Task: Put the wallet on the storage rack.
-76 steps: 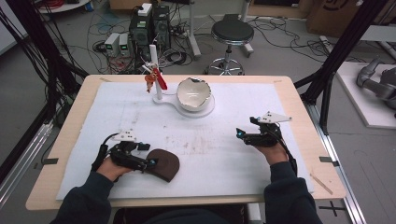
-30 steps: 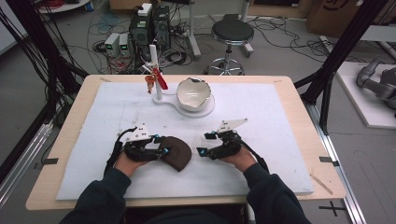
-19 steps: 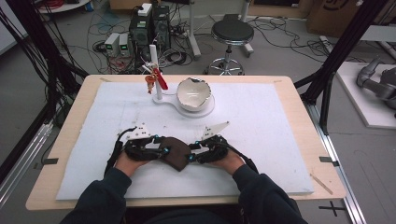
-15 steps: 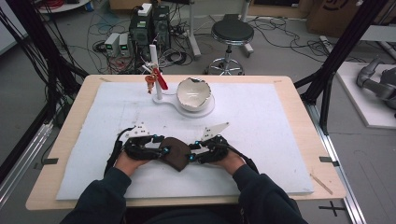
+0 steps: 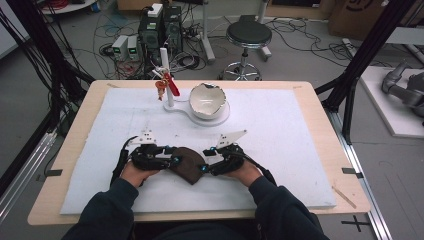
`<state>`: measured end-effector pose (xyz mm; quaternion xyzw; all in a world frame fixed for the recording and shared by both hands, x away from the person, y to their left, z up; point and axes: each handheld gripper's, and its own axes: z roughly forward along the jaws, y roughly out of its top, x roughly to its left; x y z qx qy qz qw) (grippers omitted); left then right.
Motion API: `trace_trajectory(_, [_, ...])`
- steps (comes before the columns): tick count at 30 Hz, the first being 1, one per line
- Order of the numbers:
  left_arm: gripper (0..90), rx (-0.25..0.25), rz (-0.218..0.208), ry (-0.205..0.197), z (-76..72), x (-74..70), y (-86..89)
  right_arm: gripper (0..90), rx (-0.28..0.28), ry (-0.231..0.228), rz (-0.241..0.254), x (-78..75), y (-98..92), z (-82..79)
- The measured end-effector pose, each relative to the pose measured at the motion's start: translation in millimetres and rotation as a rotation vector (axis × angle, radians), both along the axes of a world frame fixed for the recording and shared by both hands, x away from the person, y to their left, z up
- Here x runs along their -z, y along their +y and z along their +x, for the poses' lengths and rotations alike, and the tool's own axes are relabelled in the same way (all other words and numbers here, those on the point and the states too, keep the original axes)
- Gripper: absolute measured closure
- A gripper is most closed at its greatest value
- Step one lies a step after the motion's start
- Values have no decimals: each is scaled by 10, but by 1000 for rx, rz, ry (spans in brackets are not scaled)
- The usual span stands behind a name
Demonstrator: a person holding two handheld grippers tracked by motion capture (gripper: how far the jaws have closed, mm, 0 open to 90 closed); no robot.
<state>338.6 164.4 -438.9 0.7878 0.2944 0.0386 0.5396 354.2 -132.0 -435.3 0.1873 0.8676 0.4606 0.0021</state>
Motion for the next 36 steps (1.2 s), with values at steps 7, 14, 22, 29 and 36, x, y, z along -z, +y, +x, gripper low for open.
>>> trace_trajectory(7, [546, 10, 1, -58, -31, -33, -29, 355, 5, 123, 53, 77, 57, 88])
trace_trajectory(14, [536, -71, -40, -64, -16, -78, 115, 582, -12, 214, 94, 54, -7, 126])
trace_trajectory(22, [488, -230, -85, -94, 12, -137, 431, 727, -19, 153, 172, -82, -108, 107])
trace_trajectory(29, [480, -357, -84, -143, 17, -191, 698, 774, 20, 96, 194, -161, -209, 112])
trace_trajectory(36, [488, -418, -89, -158, 18, -202, 844, 764, -11, -50, 123, -279, -170, 19])
